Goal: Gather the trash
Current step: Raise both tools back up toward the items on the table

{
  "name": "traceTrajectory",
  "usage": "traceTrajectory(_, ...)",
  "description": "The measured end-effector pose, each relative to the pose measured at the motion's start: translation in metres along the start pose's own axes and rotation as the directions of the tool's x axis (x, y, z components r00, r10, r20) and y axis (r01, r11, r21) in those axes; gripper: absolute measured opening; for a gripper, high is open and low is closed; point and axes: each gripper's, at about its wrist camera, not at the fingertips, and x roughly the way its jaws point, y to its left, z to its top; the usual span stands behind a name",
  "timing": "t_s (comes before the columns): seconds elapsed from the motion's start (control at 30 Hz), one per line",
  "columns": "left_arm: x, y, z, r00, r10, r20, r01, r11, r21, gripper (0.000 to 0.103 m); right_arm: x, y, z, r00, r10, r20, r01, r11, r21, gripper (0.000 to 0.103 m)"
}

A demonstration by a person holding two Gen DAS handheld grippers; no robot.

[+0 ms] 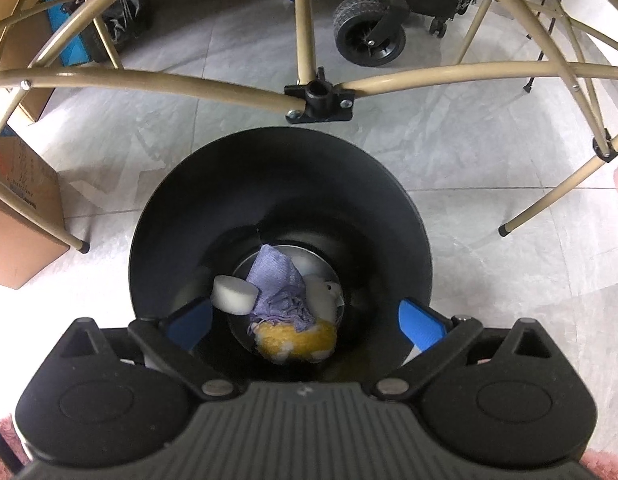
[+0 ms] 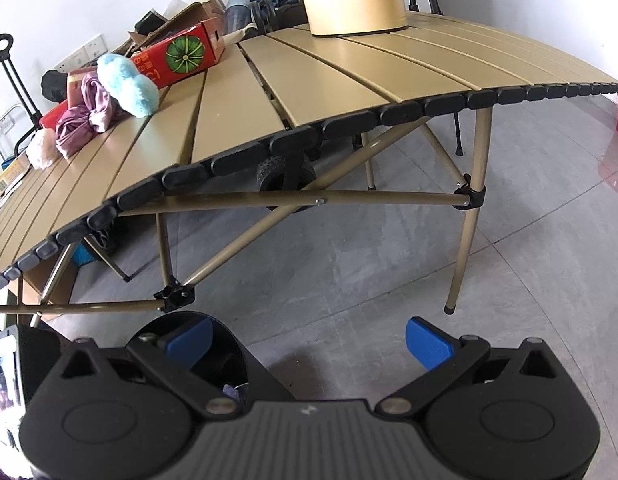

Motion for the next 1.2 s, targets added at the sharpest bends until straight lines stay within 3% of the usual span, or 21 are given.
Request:
traceTrajectory(0.37, -0.038, 0.004, 0.002, 0.995, -0.049, 0.085, 0.047, 0.998, 0.029, 0.102, -0.016, 0.003, 0.003, 0.998, 0.037, 0.058, -0.036, 0.999, -0.007, 0.103)
traceTrajectory(0.63, -0.076, 0.025, 0.000, 0.976, -0.097, 0.194, 0.096, 0.995, 0.017, 0.102, -0.035, 0.017, 0.005, 0.987, 0.093, 0.131, -0.086, 0.994, -0.060, 0.103)
traceTrajectory(0.87, -0.106, 0.035, -0.007, 0.942, -0.124, 0.311, 0.117, 0.992, 0.042, 0.103, -0.058, 0.030, 0.011, 0.957, 0.170, 0.234, -0.146, 0.982, -0.115, 0.103)
traceTrajectory(1.2, -0.162, 0.048, -0.017, 0.849, -0.167, 0.501, 0.153, 0.986, 0.068, 0.103, -0.089, 0.056, 0.030, 0.879, 0.279, 0.386, -0.222, 0.957, -0.186, 0.103)
